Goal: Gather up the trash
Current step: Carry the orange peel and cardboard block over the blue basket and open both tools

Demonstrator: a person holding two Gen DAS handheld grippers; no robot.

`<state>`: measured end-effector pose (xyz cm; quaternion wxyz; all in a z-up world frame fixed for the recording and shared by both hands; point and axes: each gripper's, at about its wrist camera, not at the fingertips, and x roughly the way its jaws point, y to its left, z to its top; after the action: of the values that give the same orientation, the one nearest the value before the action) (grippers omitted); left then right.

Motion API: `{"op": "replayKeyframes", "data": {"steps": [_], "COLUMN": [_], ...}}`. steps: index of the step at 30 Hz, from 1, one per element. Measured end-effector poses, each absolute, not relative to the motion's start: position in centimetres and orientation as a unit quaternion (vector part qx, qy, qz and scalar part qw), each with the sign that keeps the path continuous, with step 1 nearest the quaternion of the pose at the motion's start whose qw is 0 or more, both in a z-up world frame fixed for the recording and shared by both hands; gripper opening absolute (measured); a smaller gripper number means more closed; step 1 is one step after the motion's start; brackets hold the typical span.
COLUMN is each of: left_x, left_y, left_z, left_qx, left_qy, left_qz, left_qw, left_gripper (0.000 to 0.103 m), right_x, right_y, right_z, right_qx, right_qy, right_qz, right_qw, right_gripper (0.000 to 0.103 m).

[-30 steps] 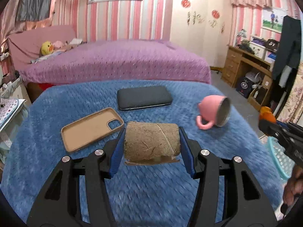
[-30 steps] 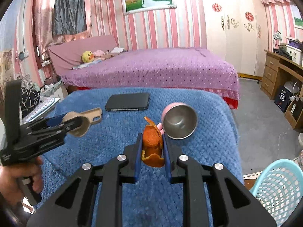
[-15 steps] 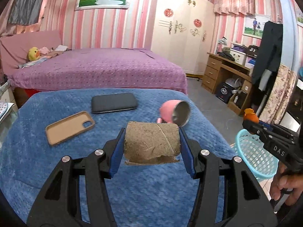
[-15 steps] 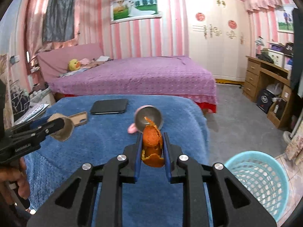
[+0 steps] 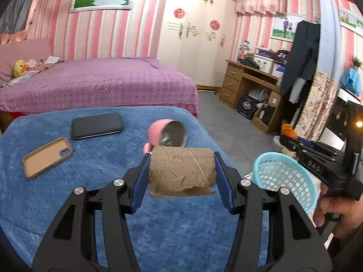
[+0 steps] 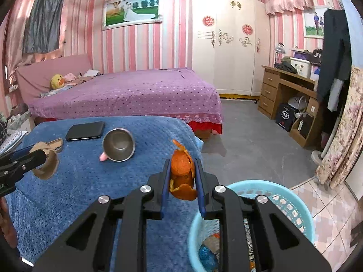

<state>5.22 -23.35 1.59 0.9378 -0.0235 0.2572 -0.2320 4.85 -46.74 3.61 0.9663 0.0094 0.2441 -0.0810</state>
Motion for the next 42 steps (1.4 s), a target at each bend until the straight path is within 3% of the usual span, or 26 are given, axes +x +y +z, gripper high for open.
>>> {"op": "replayKeyframes", "data": {"steps": [12,28,29,31,32,38,40,41,42], "left_x": [4.5,3.9,3.7,3.7,3.8,3.6,3.6,3.5,3.3], "left_y": [-31.7,-42.1,-42.3,-42.6,-42.8,-44.0,-44.6,-44.8,-44.7], "left_z": [2.5,1.1,1.0,1.0,0.9,0.2,-0.1,-0.2,0.0], "left_qx": [-0.01,0.011,0.015,0.018,0.017,0.02,0.023,0.023,0.023], "left_qy": [0.265,0.293,0.292,0.294,0.296,0.307,0.315,0.315,0.308], "left_qz": [-0.303,-0.362,-0.364,-0.366,-0.367,-0.374,-0.382,-0.383,-0.379], "left_qw": [0.915,0.885,0.884,0.883,0.882,0.875,0.869,0.868,0.872], "left_gripper": [0.053,0.053,0.053,0.053,0.053,0.053,0.077,0.097,0.097], "right_x": [3.5,0.4,0.4,0.1,-0.2,-1.0,-1.2,-1.4,-1.4], "right_y": [-53.9,-60.5,-60.7,-61.0,-61.2,-62.3,-62.5,-62.6,-62.7], "right_z": [2.3,2.2,2.1,2.2,2.3,2.6,2.8,2.8,2.9], "right_qx": [0.028,0.105,0.105,0.105,0.109,0.127,0.134,0.137,0.139], "right_qy": [0.277,0.25,0.248,0.241,0.229,0.209,0.202,0.199,0.198], "right_qz": [-0.151,-0.183,-0.187,-0.203,-0.213,-0.256,-0.266,-0.27,-0.269], "right_qw": [0.948,0.945,0.945,0.943,0.944,0.935,0.933,0.932,0.932], "right_gripper": [0.022,0.024,0.025,0.049,0.067,0.07,0.07,0.07,0.07]}}
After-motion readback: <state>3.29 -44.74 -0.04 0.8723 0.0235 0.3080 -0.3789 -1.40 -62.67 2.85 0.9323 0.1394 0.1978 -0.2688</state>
